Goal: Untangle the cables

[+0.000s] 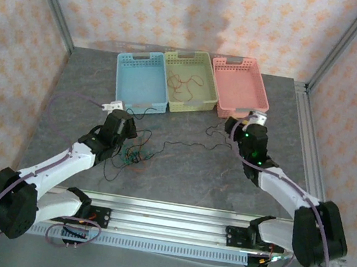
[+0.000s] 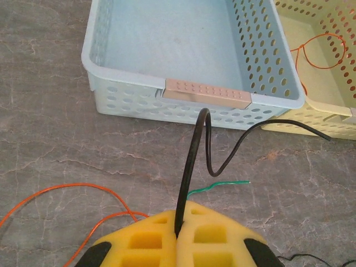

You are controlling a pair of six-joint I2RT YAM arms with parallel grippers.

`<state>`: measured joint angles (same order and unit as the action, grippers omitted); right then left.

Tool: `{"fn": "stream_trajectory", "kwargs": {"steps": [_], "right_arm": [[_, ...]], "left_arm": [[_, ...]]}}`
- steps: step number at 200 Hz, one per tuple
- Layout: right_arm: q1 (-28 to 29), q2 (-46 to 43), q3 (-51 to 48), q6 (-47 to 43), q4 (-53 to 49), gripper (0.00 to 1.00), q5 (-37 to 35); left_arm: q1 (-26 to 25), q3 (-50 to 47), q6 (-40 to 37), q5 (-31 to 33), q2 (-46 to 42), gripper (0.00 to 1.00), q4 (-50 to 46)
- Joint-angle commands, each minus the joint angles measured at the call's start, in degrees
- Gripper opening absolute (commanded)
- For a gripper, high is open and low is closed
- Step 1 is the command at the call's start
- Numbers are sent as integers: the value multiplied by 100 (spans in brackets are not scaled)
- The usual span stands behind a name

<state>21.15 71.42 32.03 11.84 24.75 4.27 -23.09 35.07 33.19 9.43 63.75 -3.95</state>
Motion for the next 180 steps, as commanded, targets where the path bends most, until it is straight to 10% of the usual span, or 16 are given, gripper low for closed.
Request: {"fn": "stream_trajectory", "kwargs": {"steps": [1,41,180], "right_arm": [[491,790,395,-777,301,58,1536],[1208,2180,1305,-1937,50,61,2838],[1764,3943,2555,-4146,-1514,67,3134]], "left_arm": [[42,-84,92,207,-100,0,155],[42,-79,92,216,-99,0,152],[42,-35,100,208,-29,0,131]]}}
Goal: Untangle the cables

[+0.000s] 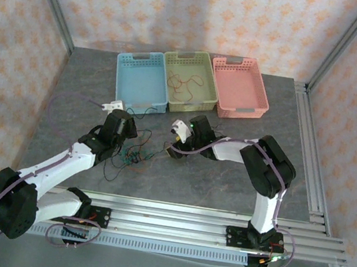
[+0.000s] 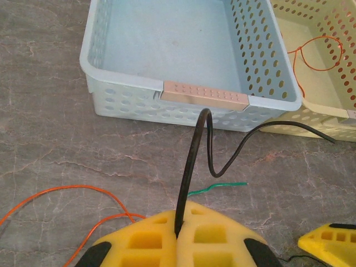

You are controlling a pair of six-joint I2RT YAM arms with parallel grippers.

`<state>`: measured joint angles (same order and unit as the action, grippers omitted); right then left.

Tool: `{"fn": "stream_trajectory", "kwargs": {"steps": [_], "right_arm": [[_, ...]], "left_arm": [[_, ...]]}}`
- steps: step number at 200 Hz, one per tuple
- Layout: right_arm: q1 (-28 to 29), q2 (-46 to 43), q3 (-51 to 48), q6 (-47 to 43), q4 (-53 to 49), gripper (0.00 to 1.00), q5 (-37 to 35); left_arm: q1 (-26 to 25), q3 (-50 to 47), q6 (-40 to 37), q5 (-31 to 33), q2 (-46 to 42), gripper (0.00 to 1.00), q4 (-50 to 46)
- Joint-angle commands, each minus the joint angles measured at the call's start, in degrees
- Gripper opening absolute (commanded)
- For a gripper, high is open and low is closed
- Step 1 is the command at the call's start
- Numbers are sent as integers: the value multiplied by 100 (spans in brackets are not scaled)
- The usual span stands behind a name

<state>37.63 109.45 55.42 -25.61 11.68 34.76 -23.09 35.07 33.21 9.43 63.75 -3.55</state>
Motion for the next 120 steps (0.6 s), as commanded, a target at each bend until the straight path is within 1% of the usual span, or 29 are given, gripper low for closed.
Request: {"fn": "stream_trajectory", "kwargs": {"steps": [1,19,57,120], "right_arm": [[119,152,220,-410,-217,67,80],[192,257,272,-415,-101,67,-164],[229,527,600,-305,-258,67,-150],[559,795,770,560,740,67,-955]], "left_arm": [[42,-35,98,208,-29,0,96],[42,-46,98,205,-38,0,101],[43,-56,100,210,-46,0,106],[43,-64,108,225,-56,0,106]]}}
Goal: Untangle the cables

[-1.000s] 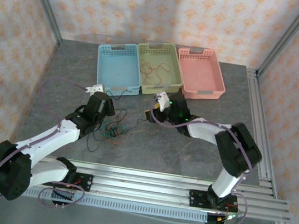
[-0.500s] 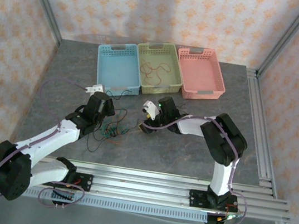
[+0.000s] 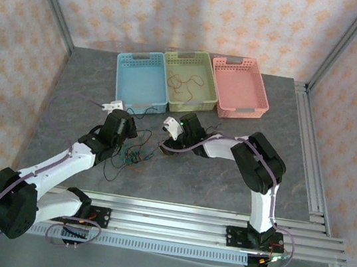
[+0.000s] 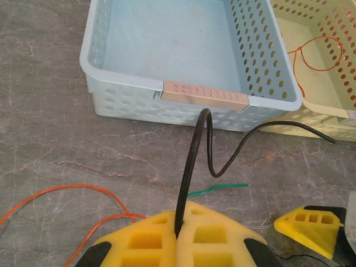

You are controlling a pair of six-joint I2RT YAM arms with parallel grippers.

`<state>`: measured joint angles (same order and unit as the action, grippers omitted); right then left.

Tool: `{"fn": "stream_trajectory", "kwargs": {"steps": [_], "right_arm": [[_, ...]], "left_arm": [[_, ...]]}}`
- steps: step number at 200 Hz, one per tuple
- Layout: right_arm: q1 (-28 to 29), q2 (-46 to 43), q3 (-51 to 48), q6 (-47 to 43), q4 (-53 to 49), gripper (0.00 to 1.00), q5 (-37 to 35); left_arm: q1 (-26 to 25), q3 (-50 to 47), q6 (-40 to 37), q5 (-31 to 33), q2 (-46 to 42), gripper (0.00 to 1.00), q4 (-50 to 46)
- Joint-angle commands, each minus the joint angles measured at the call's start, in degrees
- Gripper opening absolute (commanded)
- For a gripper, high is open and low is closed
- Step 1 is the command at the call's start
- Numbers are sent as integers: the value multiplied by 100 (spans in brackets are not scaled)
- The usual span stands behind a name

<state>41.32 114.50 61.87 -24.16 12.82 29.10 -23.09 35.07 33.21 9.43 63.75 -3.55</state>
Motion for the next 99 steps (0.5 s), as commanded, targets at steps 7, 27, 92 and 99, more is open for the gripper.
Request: {"fn": "stream_trajectory", "kwargs": {"steps": [7,27,92,99], "right_arm": [[201,297,107,529,763,67,-525],[201,328,97,674,930,65,-638],[219,350,79,667,846,21,-903],[219,299,-3,683,979,14,-1002]], "left_arm": [[42,-72,113,232,-56,0,109],[42,-62,112,224,-47,0,103],[42,-70,115,226,-55,0,115],[43,-71,116,228,-55,0,111]]}}
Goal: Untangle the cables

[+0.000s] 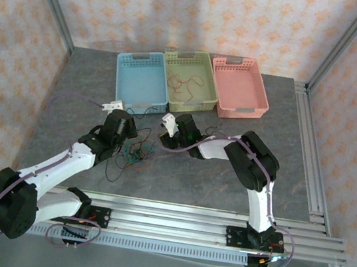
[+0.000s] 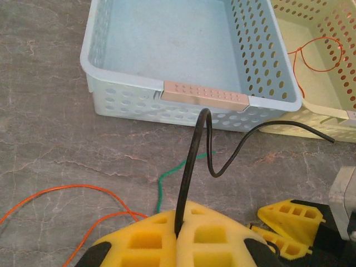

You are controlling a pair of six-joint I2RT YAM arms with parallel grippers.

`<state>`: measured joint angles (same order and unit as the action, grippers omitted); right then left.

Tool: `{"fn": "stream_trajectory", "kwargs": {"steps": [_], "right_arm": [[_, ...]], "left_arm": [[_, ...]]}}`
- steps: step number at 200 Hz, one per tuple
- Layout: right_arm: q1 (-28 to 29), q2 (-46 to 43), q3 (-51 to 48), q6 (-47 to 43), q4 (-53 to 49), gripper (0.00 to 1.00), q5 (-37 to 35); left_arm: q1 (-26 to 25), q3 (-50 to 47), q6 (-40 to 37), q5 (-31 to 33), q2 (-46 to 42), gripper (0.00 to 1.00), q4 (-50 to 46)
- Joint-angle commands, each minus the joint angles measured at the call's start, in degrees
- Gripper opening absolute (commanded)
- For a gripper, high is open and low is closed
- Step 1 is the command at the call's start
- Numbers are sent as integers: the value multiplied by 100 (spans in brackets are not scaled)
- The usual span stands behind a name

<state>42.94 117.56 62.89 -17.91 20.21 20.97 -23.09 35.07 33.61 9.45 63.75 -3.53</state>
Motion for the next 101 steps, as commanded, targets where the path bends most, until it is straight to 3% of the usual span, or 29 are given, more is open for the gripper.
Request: {"fn": "stream_trajectory", "kwargs": {"steps": [1,34,101], "right_arm": [[57,-11,-122,63,257,13,-212],[24,-308,-453,288,688,0,-668],[-958,-1281,-1948,2007,2784,0,-1318]], "left_arm": [[42,-70,76,225,-55,0,108],[42,-62,88,237,-46,0,102],[42,-92,129,316,-99,0,68]]}}
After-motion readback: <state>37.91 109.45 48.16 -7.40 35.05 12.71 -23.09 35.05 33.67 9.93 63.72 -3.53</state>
